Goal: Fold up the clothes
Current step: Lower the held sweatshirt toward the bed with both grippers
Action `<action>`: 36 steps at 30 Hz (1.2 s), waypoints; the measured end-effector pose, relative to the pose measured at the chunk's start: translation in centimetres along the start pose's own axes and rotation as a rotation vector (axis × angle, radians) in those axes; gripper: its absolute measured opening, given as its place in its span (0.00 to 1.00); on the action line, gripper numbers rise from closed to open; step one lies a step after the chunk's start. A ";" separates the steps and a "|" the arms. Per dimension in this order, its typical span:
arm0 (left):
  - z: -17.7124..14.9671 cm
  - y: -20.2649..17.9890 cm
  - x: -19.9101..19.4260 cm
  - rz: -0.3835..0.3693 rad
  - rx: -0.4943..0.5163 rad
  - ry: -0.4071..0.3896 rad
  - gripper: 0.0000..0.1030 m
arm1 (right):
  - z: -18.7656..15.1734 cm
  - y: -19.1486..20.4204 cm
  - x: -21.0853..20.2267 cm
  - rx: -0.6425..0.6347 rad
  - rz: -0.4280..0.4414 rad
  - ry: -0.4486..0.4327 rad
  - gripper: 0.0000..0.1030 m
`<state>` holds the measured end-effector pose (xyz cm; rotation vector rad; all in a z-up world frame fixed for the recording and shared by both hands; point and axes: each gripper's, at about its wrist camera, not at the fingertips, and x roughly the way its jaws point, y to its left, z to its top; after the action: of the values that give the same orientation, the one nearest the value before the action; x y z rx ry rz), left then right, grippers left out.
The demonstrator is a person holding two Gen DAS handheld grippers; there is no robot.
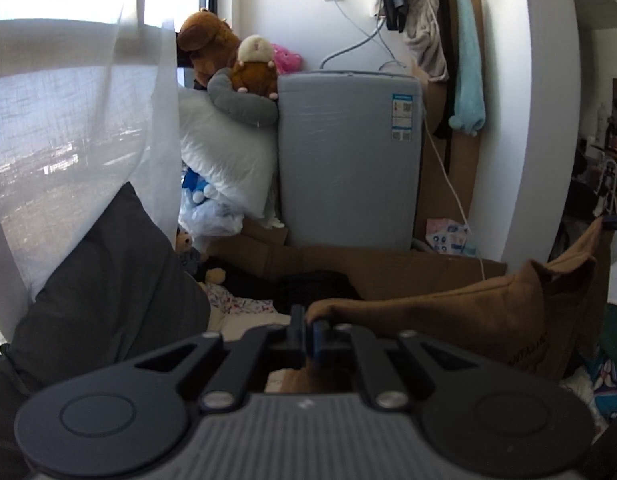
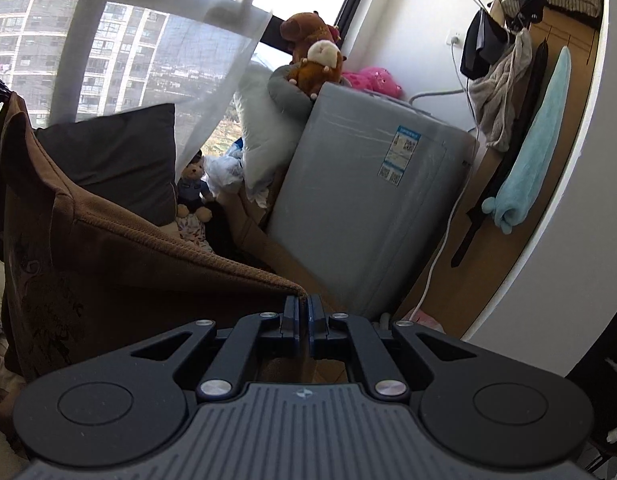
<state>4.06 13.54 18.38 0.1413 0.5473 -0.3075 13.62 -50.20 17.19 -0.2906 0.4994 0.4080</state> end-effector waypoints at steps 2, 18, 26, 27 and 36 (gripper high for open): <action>0.0 0.5 2.2 -0.004 -0.006 0.015 0.03 | -0.1 -0.1 2.0 0.006 -0.001 0.015 0.04; -2.9 5.3 24.4 -0.008 -0.016 0.225 0.04 | -5.0 -0.4 20.7 0.012 0.048 0.223 0.04; -5.9 7.5 35.9 0.007 -0.027 0.343 0.04 | -10.1 -0.7 31.3 0.052 0.093 0.335 0.04; -6.2 7.7 37.0 0.011 -0.030 0.353 0.03 | -10.8 -0.9 32.5 0.063 0.096 0.344 0.04; -6.7 8.2 43.4 0.051 -0.031 0.402 0.04 | -15.2 -1.4 39.6 0.149 0.107 0.408 0.04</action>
<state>38.63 11.92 -9.93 0.1880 0.9447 -0.2209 39.83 -44.89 -15.72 -0.2032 0.9438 0.4147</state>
